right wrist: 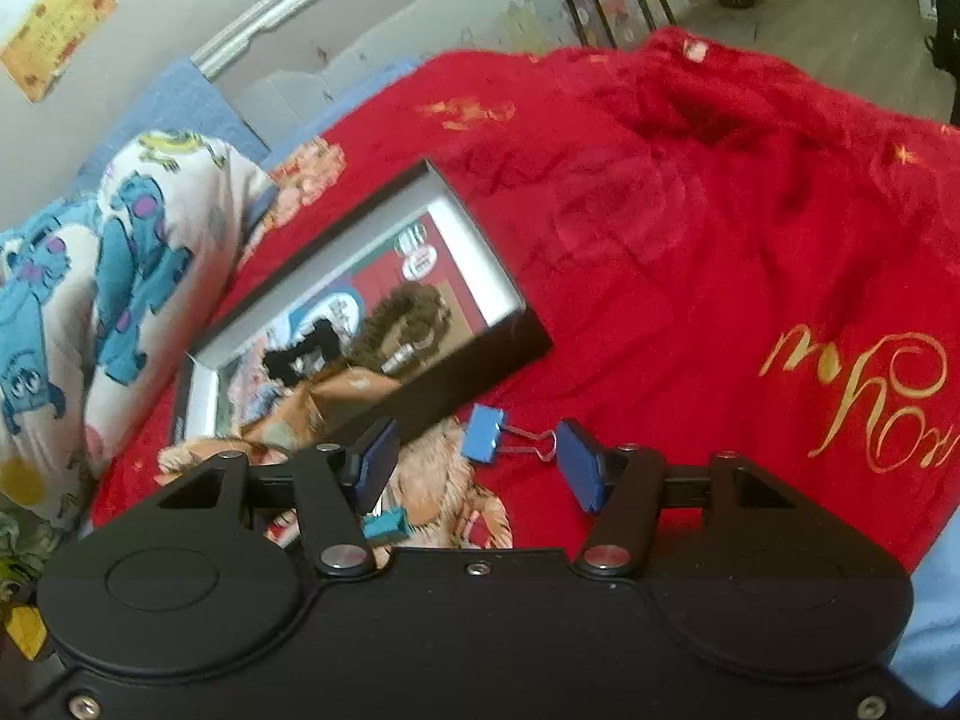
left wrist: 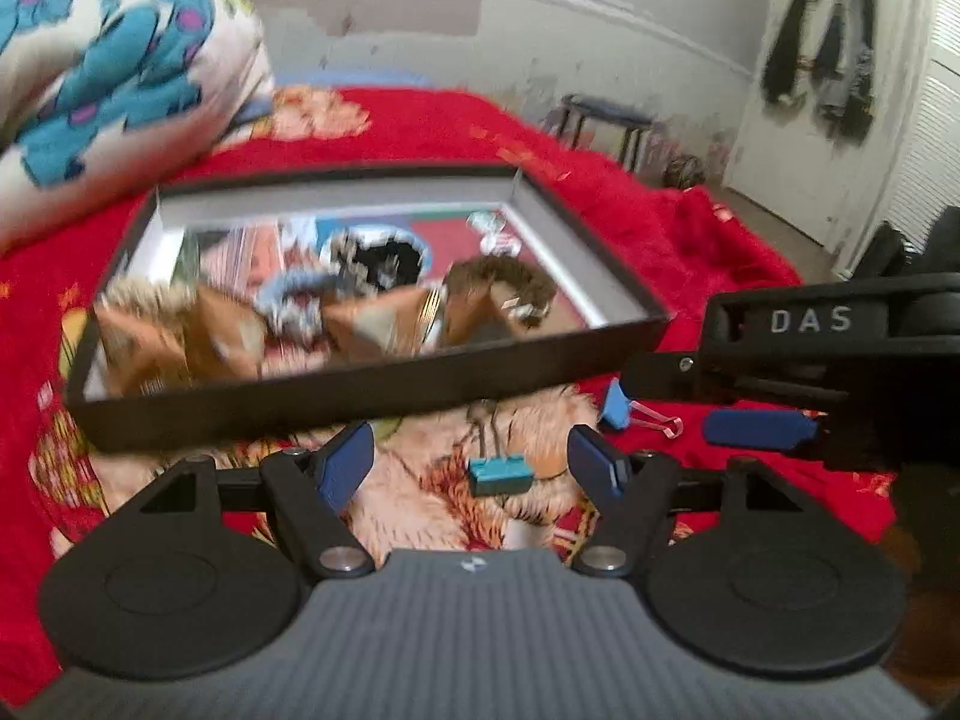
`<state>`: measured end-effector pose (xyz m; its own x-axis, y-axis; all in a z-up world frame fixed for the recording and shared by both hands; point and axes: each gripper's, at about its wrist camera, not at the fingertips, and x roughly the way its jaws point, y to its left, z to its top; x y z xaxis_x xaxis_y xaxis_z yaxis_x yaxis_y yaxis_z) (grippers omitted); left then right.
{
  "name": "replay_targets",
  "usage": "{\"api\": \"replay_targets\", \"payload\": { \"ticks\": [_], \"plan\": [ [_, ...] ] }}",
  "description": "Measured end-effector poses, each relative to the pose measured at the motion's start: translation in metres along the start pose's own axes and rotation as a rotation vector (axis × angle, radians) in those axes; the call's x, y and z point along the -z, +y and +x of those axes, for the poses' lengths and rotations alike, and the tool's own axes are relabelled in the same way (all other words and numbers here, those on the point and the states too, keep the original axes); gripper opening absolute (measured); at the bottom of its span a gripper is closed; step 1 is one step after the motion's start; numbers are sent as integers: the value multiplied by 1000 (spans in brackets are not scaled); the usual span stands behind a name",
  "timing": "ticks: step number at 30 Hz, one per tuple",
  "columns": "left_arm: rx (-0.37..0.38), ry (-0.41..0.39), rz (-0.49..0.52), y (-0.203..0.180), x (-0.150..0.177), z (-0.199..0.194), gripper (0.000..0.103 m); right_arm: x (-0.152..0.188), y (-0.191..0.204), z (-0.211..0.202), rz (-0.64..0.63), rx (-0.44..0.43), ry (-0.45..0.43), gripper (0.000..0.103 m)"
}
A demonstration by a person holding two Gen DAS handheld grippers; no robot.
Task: Organize objects
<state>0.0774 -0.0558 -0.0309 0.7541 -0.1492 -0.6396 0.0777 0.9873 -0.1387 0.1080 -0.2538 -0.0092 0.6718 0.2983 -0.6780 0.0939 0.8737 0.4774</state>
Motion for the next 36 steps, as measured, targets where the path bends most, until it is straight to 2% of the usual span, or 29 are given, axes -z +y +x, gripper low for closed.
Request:
{"api": "replay_targets", "payload": {
  "ticks": [2,4,5,6,7,9,10,13,17,23,31,36],
  "plan": [
    [-6,19,-36,2,2,7,81,0,1,9,-3,9,16,58],
    [-9,48,-65,4,5,14,71,1,1,15,7,13,31,57],
    [-17,61,-68,3,7,17,70,1,0,19,15,12,41,57],
    [-34,61,-56,1,8,18,64,0,-1,24,23,14,50,57],
    [-60,55,-22,-3,10,19,51,1,-2,27,30,18,57,56],
    [-102,56,45,-11,11,20,37,2,-1,34,30,27,61,56],
    [-97,55,58,-13,12,20,30,2,-1,36,32,31,59,56],
    [-105,44,52,-17,14,20,30,3,2,41,37,51,44,53],
    [-117,34,74,-21,16,19,30,6,12,47,-25,112,30,44],
    [-112,31,46,-18,14,22,31,7,18,49,-64,134,2,42],
    [-108,29,49,-20,12,21,31,5,18,45,-51,119,-3,42],
    [-86,28,44,-20,9,20,30,5,17,42,-27,74,6,42]
  ]
}}
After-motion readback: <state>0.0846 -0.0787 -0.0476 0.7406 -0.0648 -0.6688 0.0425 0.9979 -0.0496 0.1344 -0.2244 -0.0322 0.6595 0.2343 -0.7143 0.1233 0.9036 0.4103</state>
